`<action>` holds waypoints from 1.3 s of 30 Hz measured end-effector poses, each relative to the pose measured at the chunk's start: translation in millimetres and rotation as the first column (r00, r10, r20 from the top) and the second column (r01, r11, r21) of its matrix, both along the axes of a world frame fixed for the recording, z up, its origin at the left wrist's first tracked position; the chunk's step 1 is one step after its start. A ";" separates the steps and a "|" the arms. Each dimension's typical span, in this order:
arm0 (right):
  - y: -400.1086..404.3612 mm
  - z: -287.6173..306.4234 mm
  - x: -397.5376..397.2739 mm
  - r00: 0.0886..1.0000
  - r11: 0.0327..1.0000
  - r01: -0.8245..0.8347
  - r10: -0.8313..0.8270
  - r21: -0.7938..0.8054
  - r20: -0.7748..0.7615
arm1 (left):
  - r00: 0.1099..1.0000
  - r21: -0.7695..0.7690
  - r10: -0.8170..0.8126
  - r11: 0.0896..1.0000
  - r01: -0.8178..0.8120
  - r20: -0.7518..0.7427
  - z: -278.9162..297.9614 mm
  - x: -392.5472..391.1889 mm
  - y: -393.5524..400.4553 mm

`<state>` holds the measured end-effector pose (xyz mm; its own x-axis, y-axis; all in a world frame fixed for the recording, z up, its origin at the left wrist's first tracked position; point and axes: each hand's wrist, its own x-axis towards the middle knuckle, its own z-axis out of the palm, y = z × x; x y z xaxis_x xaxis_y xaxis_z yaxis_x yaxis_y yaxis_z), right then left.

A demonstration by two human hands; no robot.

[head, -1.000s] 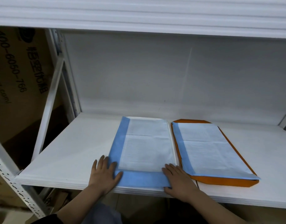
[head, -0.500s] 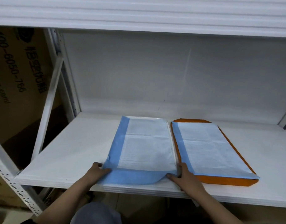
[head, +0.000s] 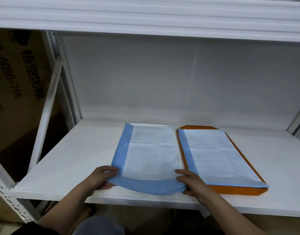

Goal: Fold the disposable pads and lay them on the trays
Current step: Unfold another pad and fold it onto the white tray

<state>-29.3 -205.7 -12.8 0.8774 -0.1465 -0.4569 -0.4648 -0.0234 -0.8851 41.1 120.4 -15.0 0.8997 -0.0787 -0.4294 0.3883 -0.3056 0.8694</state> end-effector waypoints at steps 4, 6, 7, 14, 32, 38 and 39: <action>5.2 -1.1 9.9 0.995 0.992 -0.093 0.091 -0.087 -0.033 | 0.997 -0.045 -0.001 0.999 -0.002 -0.082 3.2 7.8 -1.2; 5.6 -3.8 13.8 0.994 0.989 -0.109 0.109 -0.105 -0.006 | 0.995 -0.038 -0.002 0.999 -0.002 -0.096 2.2 9.6 0.7; 5.2 -5.2 15.0 0.995 0.990 -0.097 0.099 -0.102 0.015 | 0.995 -0.060 0.009 0.998 -0.015 -0.095 0.7 10.1 1.5; 1.1 -17.6 21.8 0.993 0.991 0.033 -0.047 0.127 0.111 | 0.995 -0.215 0.097 0.971 -0.103 -0.038 -7.4 10.8 2.2; 9.3 -14.7 33.2 0.960 0.939 0.115 -0.021 -0.325 0.279 | 0.930 0.254 0.016 0.960 -0.117 0.368 -12.2 23.3 -3.8; 13.3 -12.8 25.0 0.935 0.629 0.141 0.169 -0.765 0.311 | 0.921 0.380 0.002 0.911 -0.163 0.390 -14.4 23.8 -13.8; 15.5 -9.0 21.9 0.933 0.476 0.153 0.218 -0.866 0.285 | 0.925 0.344 0.036 0.922 -0.177 0.379 -15.0 24.6 -14.9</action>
